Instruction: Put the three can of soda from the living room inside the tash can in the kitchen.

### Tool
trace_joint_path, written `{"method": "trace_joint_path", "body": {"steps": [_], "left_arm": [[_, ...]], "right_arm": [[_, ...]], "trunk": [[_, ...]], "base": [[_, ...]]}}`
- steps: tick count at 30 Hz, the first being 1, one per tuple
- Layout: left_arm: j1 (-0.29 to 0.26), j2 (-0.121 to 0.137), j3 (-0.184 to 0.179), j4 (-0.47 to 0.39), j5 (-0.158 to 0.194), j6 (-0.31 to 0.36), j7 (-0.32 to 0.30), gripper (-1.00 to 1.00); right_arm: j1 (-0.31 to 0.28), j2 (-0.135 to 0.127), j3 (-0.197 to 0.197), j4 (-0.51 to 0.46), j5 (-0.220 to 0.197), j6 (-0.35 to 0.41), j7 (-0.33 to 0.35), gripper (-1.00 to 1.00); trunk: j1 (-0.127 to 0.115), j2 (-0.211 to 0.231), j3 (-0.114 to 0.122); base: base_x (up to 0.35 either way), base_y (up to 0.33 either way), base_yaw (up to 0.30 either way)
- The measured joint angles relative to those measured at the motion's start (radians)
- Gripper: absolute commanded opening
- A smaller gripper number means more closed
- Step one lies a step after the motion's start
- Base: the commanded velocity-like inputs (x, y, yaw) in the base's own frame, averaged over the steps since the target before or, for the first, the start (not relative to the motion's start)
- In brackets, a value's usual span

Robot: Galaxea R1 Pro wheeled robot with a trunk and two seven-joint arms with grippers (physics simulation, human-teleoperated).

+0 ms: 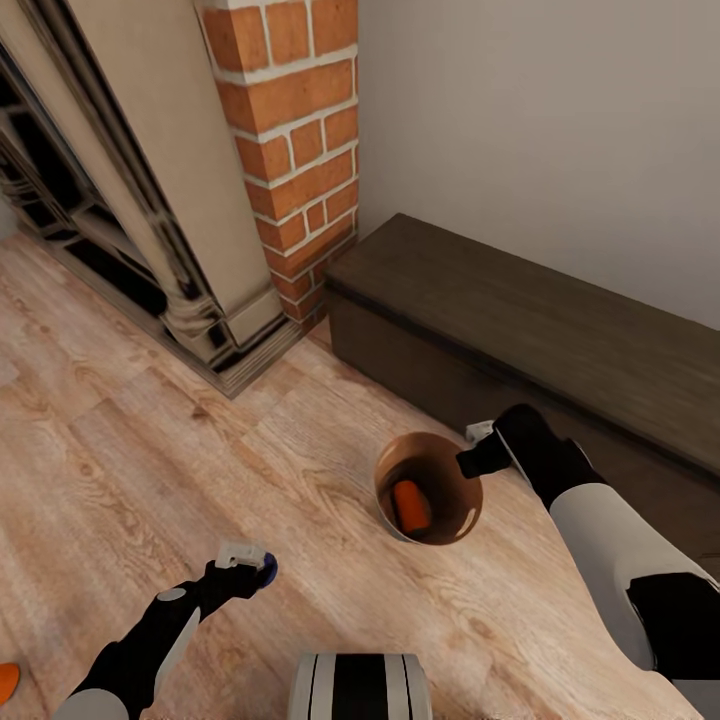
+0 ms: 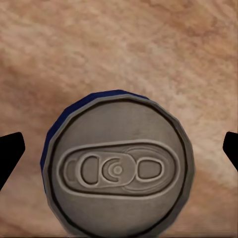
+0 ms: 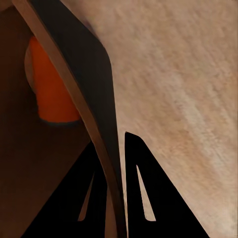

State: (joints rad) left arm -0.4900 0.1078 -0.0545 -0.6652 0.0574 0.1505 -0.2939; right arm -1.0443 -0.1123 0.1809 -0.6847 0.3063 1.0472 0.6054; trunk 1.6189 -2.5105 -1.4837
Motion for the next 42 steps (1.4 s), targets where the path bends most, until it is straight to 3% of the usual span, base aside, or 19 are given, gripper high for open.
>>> {"method": "trace_joint_path", "body": {"steps": [3, 12, 13, 37, 38, 42], "left_arm": [[0.0, 0.0, 0.0, -0.001, 0.001, 0.0, 0.0, 1.0], [0.0, 0.002, 0.001, 0.0, 0.001, -0.001, 0.005, 1.0], [0.0, 0.002, 0.001, 0.0, 0.001, -0.001, 0.005, -1.0], [0.0, 0.001, 0.002, 0.0, 0.002, 0.005, 0.005, -1.0], [0.0, 0.0, 0.001, 0.001, -0.002, 0.007, 0.005, -1.0], [-0.001, 0.0, 0.001, 0.001, -0.003, 0.013, 0.005, -1.0]], "right_arm": [[0.0, -0.014, 0.001, -0.003, -0.027, 0.0, 0.003, -1.0], [0.0, -0.013, 0.002, -0.004, -0.024, 0.0, 0.004, -1.0], [0.0, -0.013, 0.002, -0.004, -0.024, 0.0, 0.004, -1.0], [0.0, -0.011, 0.003, -0.004, -0.021, 0.0, 0.003, -1.0], [0.0, 0.0, 0.001, -0.001, -0.002, 0.0, 0.0, -1.0], [0.001, 0.001, -0.002, 0.013, 0.004, -0.008, -0.003, -1.0]], "trunk": [[0.0, 0.0, -0.004], [0.0, 0.0, -0.004], [0.0, 0.0, -0.004], [0.0, 0.0, -0.004], [0.0, 0.0, 0.0], [-0.001, 0.001, 0.015]], "base": [[0.0, 0.0, 0.0], [0.0, 0.0, 0.0], [0.0, 0.0, 0.0], [0.0, 0.0, 0.0], [0.0, 0.0, 0.0], [0.0, 0.0, 0.0]]}}
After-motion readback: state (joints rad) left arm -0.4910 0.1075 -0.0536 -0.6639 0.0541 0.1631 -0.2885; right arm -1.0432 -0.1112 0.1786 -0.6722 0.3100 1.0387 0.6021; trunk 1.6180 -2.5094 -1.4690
